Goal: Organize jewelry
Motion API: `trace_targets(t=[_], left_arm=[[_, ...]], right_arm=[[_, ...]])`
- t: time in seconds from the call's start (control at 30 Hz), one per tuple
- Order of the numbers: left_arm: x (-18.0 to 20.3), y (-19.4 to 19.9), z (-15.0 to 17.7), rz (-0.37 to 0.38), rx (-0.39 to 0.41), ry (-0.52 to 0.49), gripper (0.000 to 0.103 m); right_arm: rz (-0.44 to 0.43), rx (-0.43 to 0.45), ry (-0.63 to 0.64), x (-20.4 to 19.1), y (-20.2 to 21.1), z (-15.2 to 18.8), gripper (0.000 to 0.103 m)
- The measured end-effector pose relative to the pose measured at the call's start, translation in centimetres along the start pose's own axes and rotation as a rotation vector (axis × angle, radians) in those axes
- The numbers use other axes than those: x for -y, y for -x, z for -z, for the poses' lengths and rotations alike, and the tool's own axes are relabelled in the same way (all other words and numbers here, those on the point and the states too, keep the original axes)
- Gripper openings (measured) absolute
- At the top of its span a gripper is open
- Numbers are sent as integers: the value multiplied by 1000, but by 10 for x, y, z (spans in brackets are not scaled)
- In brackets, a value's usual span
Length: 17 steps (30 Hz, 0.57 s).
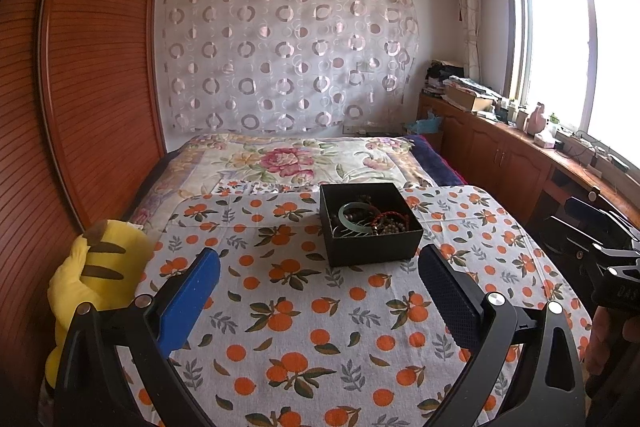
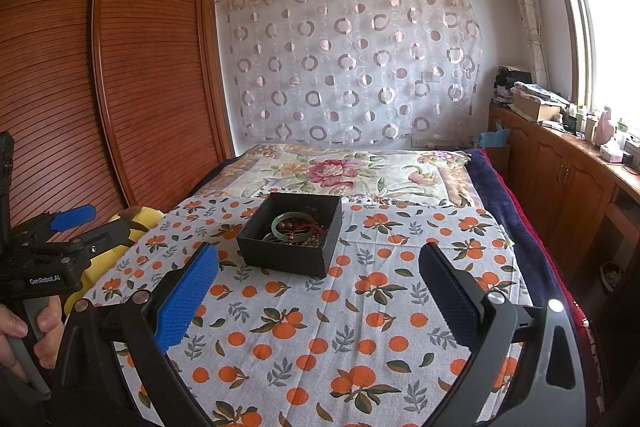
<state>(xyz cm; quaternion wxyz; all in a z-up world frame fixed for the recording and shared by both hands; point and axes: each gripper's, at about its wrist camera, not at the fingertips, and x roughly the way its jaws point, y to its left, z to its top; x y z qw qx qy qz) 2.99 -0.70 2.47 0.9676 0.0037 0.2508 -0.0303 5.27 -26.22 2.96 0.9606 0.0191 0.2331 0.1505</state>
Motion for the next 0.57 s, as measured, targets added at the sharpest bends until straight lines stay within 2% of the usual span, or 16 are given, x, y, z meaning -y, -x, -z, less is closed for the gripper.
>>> trace_targets(t=[0.57], left_arm=[[6,0,-1,4,-2,-2,96]], right_arm=[[-1,1,0,1,1,0,101]])
